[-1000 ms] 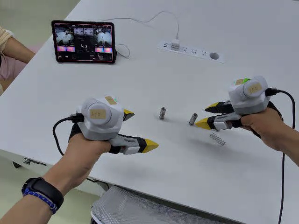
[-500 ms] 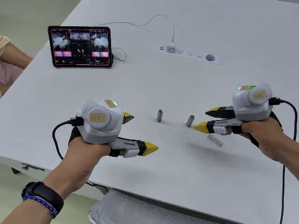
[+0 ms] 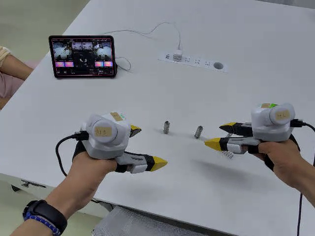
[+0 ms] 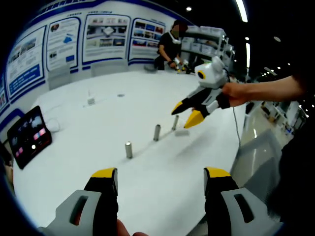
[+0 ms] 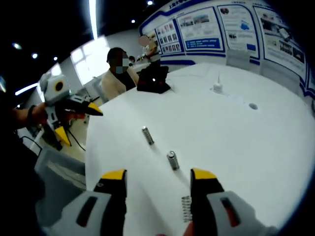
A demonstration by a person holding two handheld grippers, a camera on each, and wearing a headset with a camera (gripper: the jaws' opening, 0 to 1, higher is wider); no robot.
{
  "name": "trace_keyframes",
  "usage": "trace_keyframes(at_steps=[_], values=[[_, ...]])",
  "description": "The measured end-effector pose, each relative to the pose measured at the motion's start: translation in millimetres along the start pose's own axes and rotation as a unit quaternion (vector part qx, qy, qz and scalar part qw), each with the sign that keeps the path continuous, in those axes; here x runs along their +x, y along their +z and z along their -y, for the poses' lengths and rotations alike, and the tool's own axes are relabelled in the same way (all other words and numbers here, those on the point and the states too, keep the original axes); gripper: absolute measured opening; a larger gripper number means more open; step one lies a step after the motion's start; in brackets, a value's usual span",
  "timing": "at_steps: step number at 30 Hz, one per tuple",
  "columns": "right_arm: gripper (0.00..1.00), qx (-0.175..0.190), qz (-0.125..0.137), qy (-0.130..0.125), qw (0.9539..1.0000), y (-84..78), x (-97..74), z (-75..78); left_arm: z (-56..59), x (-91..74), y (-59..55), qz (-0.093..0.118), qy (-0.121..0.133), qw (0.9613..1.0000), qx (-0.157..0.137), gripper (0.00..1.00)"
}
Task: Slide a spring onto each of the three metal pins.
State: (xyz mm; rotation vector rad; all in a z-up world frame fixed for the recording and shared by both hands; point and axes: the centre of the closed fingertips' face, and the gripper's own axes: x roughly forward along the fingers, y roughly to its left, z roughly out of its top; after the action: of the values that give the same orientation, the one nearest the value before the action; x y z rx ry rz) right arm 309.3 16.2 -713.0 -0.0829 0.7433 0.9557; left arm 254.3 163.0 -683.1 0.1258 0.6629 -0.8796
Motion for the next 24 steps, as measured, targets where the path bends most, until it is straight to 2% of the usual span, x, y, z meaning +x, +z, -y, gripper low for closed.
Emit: trace_keyframes(at_steps=[6, 16, 24], values=[[0.57, 0.009, 0.005, -0.003, 0.9999, -5.6, -5.4, -3.5, -0.6, 1.2, 0.7, 0.0, 0.0, 1.0, 0.0, 0.73], [0.64, 0.035, 0.023, -0.022, 0.9988, -13.1, -15.1, 2.0, 1.6, 6.1, 3.4, -0.002, -0.004, 1.0, 0.002, 0.73], [0.67, 0.048, 0.033, -0.032, 0.9978, -21.2, -23.4, -1.7, 3.7, 9.1, 5.2, -0.003, -0.006, 1.0, 0.006, 0.74]])
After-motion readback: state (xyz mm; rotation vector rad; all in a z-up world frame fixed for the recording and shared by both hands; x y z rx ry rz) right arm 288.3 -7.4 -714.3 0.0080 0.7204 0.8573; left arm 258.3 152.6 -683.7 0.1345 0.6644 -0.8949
